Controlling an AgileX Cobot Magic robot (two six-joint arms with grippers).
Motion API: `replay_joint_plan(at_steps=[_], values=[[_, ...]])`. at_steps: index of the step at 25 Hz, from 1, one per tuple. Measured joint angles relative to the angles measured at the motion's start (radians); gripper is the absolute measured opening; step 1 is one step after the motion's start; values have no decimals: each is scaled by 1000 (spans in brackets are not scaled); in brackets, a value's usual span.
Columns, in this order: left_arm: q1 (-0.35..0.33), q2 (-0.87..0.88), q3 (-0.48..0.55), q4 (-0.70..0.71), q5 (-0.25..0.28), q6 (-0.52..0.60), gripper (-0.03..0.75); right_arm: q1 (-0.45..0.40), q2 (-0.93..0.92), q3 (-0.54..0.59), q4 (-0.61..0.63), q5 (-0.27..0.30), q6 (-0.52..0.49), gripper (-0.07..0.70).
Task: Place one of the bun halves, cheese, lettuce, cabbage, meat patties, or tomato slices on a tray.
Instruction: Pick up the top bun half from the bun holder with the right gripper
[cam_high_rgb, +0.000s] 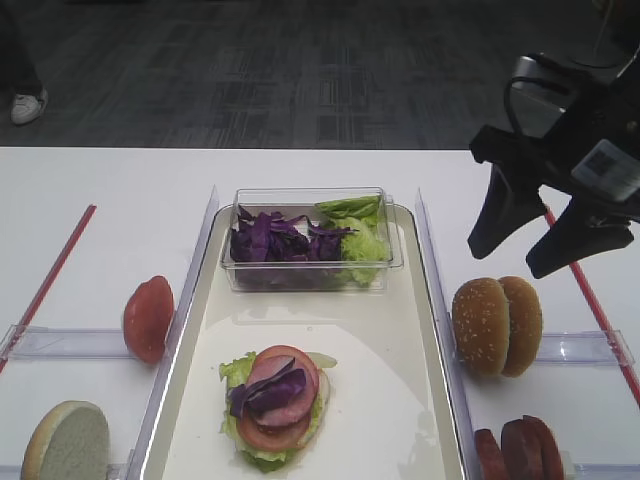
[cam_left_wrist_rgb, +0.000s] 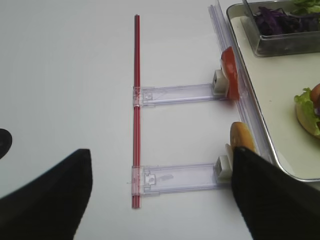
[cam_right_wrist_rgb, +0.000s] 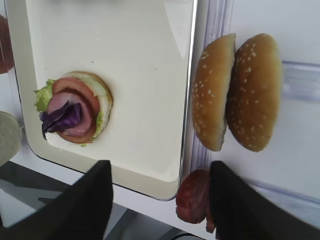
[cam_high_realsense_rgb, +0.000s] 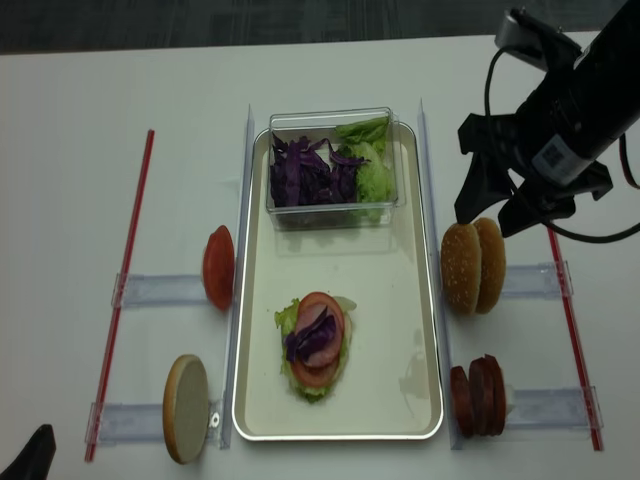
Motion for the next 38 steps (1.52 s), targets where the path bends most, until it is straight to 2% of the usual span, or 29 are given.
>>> replay_joint_plan(at_steps=[3,15,20,24,31,35,38], values=[[0,0,0,0,0,0,542,0,35,-4,-2,-21,0,454],[0,0,0,0,0,0,542,0,152,-70,-33,-41,0,452],[0,0,0,0,0,0,542,48,180,-70,-82,-62,2,452],[0,0,0,0,0,0,542,92,206,-70,-112,-90,46,452],[0,0,0,0,0,0,542,99,241,-70,-133,-106,75,452],[0,0,0,0,0,0,542,99,244,-70,-137,-105,79,403],[0,0,0,0,0,0,541,99,244,-70,-137,-80,79,347]])
